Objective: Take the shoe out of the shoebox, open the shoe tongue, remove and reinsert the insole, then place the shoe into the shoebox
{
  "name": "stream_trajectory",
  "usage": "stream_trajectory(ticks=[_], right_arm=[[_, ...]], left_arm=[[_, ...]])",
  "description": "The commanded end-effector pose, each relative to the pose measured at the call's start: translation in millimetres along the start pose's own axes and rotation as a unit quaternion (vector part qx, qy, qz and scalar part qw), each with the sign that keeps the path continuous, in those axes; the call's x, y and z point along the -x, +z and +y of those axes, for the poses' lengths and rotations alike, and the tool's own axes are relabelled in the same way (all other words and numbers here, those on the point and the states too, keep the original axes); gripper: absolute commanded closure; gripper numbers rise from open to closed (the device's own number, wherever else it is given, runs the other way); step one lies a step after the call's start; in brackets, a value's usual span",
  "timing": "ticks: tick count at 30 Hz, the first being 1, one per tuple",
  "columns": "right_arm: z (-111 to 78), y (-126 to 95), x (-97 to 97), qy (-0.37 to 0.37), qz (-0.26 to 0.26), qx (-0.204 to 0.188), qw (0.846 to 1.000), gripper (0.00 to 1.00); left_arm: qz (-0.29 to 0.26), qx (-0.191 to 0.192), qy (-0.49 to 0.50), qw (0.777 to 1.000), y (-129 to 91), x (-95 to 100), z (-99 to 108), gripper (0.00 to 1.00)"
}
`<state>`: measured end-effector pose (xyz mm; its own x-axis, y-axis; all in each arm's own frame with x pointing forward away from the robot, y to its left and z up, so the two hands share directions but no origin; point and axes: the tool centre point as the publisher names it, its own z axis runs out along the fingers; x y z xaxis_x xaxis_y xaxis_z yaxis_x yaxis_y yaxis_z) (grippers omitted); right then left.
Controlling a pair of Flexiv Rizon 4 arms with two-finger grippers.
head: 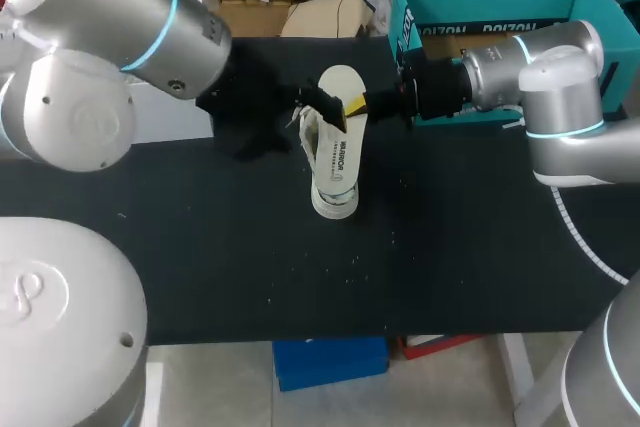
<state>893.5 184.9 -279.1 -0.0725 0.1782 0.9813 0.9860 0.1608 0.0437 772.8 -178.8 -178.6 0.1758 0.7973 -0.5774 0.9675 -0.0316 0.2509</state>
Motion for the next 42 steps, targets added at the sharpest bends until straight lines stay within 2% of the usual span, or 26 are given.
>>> stream_trajectory(ticks=[1,12,20,28,33,42], right_arm=[[0.1,0.5,-0.9,0.0,-0.001,0.001,1.0,1.0],[0.1,0.5,-0.9,0.0,-0.001,0.001,1.0,1.0],[0.1,0.5,-0.9,0.0,-0.001,0.001,1.0,1.0],[0.1,0.5,-0.9,0.0,-0.001,0.001,1.0,1.0],[0.1,0.5,-0.9,0.0,-0.001,0.001,1.0,1.0],[0.1,0.5,-0.9,0.0,-0.001,0.001,1.0,1.0]], left_arm=[[0.291,-0.018,0.029,0.956,-1.8,5.5,2.9,0.0],[0.221,-0.023,0.0,0.975,0.4,4.5,0.5,0.0],[0.199,-0.022,-0.007,0.98,5.3,6.1,10.1,0.0],[0.195,-0.038,-0.009,0.98,20.1,3.8,19.1,0.0],[0.197,-0.044,-0.01,0.979,21.8,0.9,33.6,0.0],[0.202,-0.053,-0.009,0.978,23.1,-9.2,77.3,0.0]])
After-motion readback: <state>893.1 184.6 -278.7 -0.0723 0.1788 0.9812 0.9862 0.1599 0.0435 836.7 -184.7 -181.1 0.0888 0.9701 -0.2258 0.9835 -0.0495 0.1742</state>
